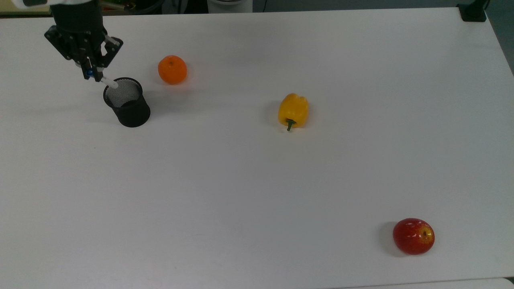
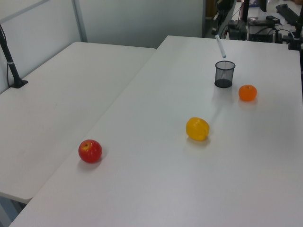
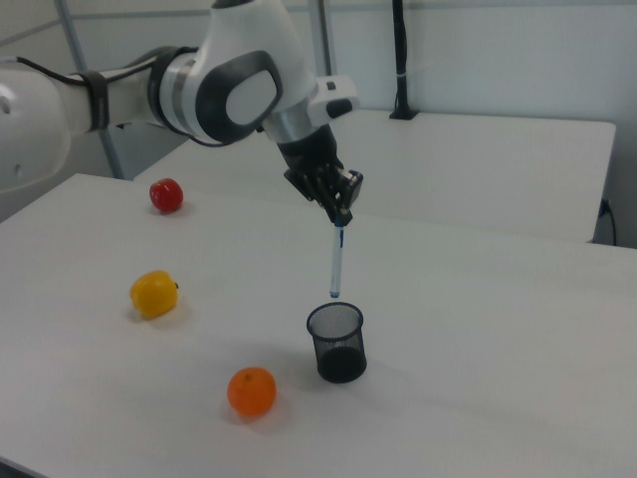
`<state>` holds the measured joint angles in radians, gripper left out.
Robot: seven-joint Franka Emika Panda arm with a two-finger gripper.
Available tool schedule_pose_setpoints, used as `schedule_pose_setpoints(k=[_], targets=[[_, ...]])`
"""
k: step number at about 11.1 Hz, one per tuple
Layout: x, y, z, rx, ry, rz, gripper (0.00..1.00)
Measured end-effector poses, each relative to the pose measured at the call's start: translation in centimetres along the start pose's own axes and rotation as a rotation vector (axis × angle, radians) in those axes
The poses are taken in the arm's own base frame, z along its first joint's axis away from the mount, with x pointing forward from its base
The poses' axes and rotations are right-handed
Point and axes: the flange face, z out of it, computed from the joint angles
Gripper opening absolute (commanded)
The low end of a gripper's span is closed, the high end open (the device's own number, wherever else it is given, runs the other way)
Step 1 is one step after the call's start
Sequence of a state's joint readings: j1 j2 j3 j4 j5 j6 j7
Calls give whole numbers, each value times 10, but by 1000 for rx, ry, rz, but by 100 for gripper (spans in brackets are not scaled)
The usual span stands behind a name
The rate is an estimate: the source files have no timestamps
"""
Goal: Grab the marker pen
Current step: 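Lift the marker straight up out of the pen cup, then carry the marker toward the yellow pepper and lower it to the table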
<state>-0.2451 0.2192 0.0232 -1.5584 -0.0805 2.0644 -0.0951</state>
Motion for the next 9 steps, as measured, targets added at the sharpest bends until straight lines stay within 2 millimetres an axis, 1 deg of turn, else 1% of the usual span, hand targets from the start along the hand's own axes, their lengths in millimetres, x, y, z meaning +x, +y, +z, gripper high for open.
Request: schedule_pose_setpoints(k=[1,2,3,4,6,8,9], targets=[[0,-5,-9,4,7,7,6],[-1,-18,-10,14,-5,12,6],[-2,-42,-9,27,-28,16,6],[-3,-69,-7,39,-52,13,6],[-12,-134,-1,61,-101,-24,6],[-27,-200,7,76,-158,-90,6],[-35,-224,10,80,-184,-117,6]])
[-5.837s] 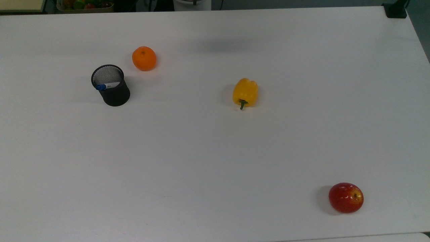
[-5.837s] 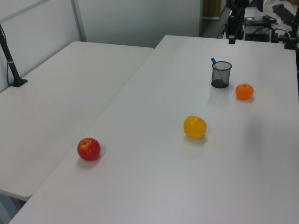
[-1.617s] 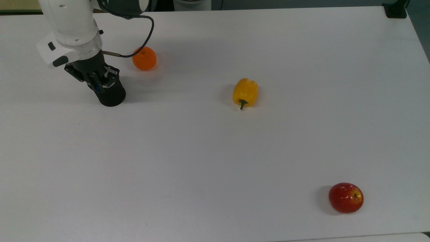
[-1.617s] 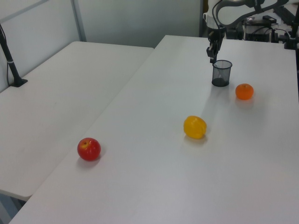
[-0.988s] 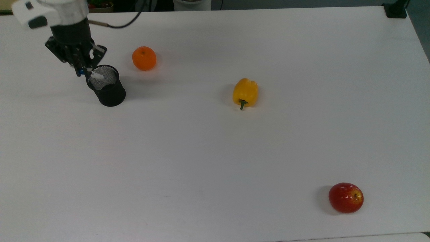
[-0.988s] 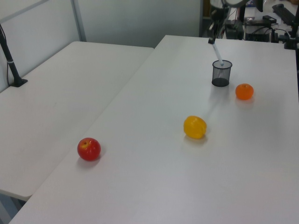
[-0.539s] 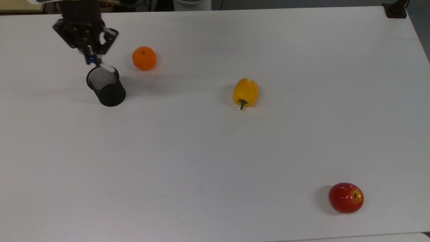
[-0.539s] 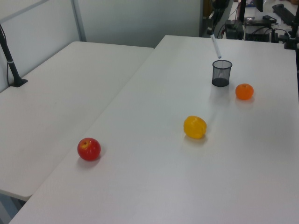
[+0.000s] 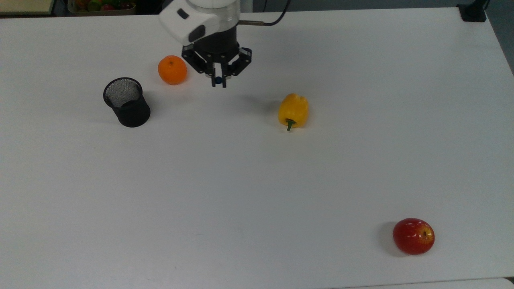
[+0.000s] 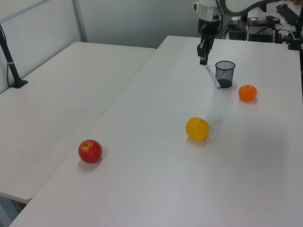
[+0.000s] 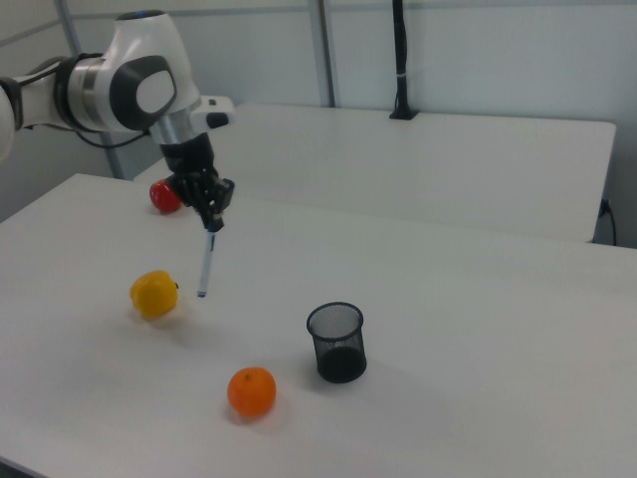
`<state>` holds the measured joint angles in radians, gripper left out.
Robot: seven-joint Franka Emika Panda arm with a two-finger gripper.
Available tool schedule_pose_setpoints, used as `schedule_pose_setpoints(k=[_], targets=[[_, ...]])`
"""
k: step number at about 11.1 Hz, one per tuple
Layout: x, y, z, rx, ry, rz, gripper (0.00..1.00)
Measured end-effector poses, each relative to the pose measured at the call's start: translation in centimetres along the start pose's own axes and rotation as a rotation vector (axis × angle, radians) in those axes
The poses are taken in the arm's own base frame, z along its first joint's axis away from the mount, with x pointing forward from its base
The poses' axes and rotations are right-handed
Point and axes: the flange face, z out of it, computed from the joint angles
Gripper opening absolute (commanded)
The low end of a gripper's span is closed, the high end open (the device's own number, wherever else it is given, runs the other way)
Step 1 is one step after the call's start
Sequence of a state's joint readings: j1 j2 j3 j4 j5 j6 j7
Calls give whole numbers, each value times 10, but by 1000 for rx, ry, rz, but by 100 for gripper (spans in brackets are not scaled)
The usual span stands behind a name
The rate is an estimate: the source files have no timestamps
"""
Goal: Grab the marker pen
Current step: 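Carry the marker toward the yellow pepper and lower it to the table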
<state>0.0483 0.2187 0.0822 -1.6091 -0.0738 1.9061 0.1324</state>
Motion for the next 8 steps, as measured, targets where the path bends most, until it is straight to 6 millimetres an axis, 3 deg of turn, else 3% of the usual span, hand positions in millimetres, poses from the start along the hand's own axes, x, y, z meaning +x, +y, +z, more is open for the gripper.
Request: schedule_pose_setpoints(k=[3,8], targets=[[-14,-51,25,6,-63,-66,7],[-13,-62,83,3,-158,-81,11]])
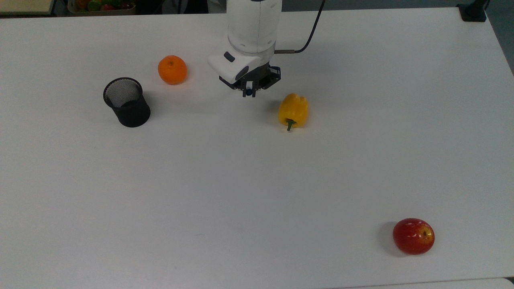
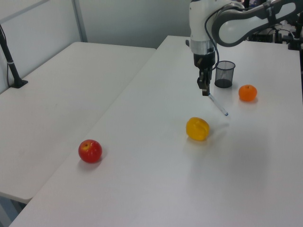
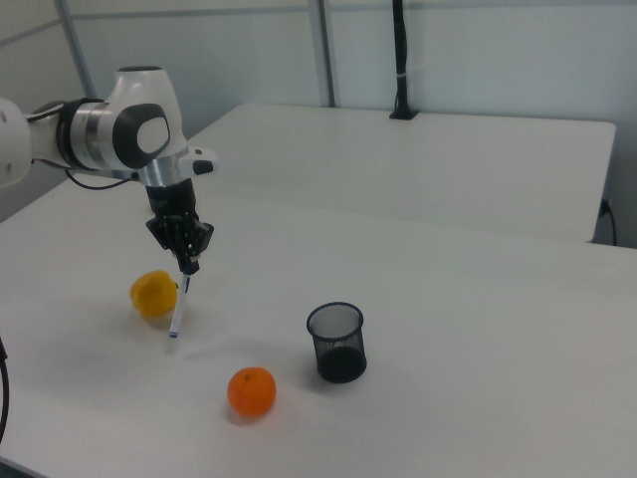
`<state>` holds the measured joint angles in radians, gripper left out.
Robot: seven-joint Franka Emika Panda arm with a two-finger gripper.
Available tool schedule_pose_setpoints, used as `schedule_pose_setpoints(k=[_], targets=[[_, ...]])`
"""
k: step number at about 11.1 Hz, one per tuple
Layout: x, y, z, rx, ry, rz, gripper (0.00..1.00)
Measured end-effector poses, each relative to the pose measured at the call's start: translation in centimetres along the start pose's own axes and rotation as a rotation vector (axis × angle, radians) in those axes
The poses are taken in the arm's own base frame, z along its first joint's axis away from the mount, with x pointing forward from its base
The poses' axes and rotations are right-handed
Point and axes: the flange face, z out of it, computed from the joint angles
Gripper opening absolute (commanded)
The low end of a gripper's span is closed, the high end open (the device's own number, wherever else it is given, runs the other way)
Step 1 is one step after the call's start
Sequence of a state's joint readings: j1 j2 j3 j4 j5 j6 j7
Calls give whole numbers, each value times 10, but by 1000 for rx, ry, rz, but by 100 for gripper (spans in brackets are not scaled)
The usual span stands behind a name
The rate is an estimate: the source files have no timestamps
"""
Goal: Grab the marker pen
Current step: 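Carry the marker toward the yellow pepper and lower it to the table, then open the gripper, release the marker, and raise the gripper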
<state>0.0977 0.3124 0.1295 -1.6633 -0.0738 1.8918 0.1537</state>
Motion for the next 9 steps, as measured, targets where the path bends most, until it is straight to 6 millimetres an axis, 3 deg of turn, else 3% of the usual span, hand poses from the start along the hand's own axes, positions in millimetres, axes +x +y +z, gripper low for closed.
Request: schedule_pose_setpoints(k=[2,3,4,5,6,9], targets=[[2,0,9,0,-13,-1,21],[2,0,9,0,-14,-1,34],[2,0,8,0,-13,-1,55],[3,0,8,0,-11,0,94],[3,0,7,1,-10,0,100],[3,0,6,0,-7,0,100]])
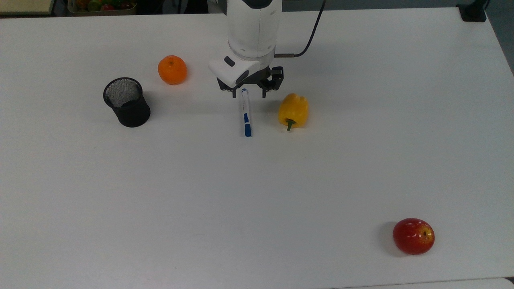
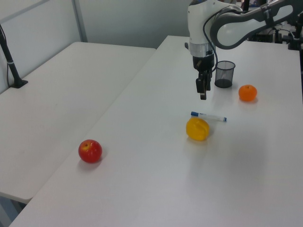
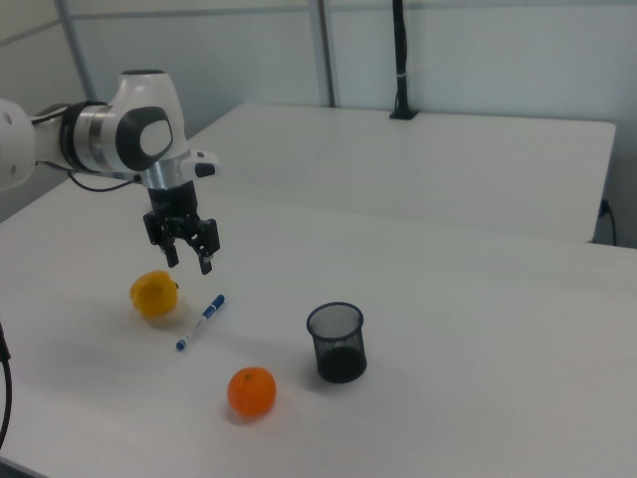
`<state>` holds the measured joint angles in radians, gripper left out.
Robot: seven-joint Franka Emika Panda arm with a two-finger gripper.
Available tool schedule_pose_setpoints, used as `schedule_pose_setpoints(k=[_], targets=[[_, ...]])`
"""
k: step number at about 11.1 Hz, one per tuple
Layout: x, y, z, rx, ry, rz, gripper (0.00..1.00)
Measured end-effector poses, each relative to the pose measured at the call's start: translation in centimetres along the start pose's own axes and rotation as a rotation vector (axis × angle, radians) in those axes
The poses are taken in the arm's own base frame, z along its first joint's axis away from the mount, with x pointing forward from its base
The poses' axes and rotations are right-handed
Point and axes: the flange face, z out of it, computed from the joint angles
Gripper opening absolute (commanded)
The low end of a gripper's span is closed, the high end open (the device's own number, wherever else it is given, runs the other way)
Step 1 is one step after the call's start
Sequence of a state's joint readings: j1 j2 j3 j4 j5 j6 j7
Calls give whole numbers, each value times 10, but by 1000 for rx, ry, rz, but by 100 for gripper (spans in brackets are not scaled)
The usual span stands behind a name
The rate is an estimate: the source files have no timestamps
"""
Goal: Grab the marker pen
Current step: 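Open the gripper, release the marker, and raise the gripper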
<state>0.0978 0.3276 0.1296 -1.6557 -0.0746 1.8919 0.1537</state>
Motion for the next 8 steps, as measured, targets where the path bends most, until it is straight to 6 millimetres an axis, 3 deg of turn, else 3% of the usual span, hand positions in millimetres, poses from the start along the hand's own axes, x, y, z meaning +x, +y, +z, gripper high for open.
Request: schedule_pose_setpoints(k=[4,6,8], targets=[[1,1,-8,1,16,2,100],[-2,10,-36,0,52,16,100],[-22,30,-84,-13,70,41,100]])
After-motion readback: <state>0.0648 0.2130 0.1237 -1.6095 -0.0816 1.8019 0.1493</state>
